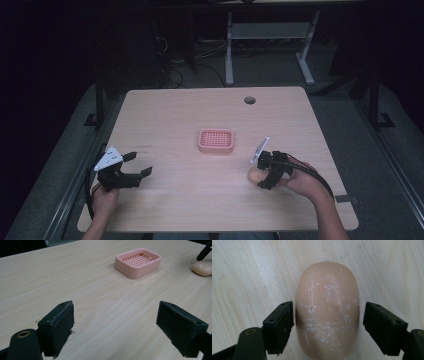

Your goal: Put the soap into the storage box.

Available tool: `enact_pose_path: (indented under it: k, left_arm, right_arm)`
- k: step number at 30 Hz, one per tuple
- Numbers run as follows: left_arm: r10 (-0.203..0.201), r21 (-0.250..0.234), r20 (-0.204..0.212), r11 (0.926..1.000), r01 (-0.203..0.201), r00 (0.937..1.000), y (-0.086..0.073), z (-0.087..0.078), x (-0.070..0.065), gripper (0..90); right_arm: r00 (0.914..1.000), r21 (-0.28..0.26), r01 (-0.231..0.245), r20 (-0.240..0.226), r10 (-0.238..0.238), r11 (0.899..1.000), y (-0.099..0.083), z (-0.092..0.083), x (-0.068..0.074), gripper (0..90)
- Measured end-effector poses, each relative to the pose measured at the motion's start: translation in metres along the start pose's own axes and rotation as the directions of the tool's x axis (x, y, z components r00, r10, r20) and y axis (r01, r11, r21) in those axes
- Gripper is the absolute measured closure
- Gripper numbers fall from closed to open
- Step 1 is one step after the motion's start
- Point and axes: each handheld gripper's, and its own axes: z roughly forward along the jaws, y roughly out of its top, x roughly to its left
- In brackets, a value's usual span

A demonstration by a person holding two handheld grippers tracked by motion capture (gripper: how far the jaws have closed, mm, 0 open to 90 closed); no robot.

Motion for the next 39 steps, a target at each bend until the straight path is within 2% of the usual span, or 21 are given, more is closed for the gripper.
enact_pose_path:
  k: [10, 15, 20, 26, 30, 33, 39]
  left_arm:
    - [0.005, -0.004, -0.004, 1.0000, -0.005, 1.0000, 0.000, -0.001, 0.000, 14.3]
    - [0.006, -0.003, -0.003, 1.0000, -0.006, 1.0000, 0.001, -0.001, 0.000, 14.3]
    - [0.004, -0.008, -0.004, 1.0000, -0.004, 1.0000, 0.001, -0.001, 0.000, 14.3]
    - [0.003, -0.009, -0.003, 1.0000, -0.003, 1.0000, 0.001, -0.001, 0.000, 14.3]
    - [0.001, -0.010, -0.006, 1.0000, -0.001, 1.0000, 0.001, -0.002, 0.001, 14.3]
    - [0.000, -0.011, -0.007, 0.9999, 0.000, 1.0000, 0.001, -0.002, 0.002, 14.3]
    - [0.004, -0.010, -0.005, 0.9999, -0.004, 1.0000, 0.001, -0.001, 0.001, 14.3]
  right_arm:
    - [0.9998, 0.047, 0.011, -0.015, -0.010, 0.999, 0.004, 0.009, -0.002, 28.2]
    - [0.9995, 0.045, 0.009, -0.032, -0.008, 0.999, 0.005, 0.009, -0.003, 31.5]
    - [0.9991, 0.053, 0.029, -0.033, -0.028, 0.998, 0.007, 0.009, 0.000, 31.8]
    - [0.9987, 0.039, 0.043, -0.029, -0.042, 0.998, 0.011, 0.007, 0.000, 31.9]
    - [0.9981, 0.020, 0.046, -0.041, -0.045, 0.999, 0.016, 0.002, -0.002, 31.9]
    - [0.9973, -0.017, 0.044, -0.059, -0.044, 0.999, 0.017, -0.002, -0.005, 31.9]
    - [0.9971, -0.030, 0.051, -0.055, -0.053, 0.998, 0.021, -0.008, -0.010, 31.9]
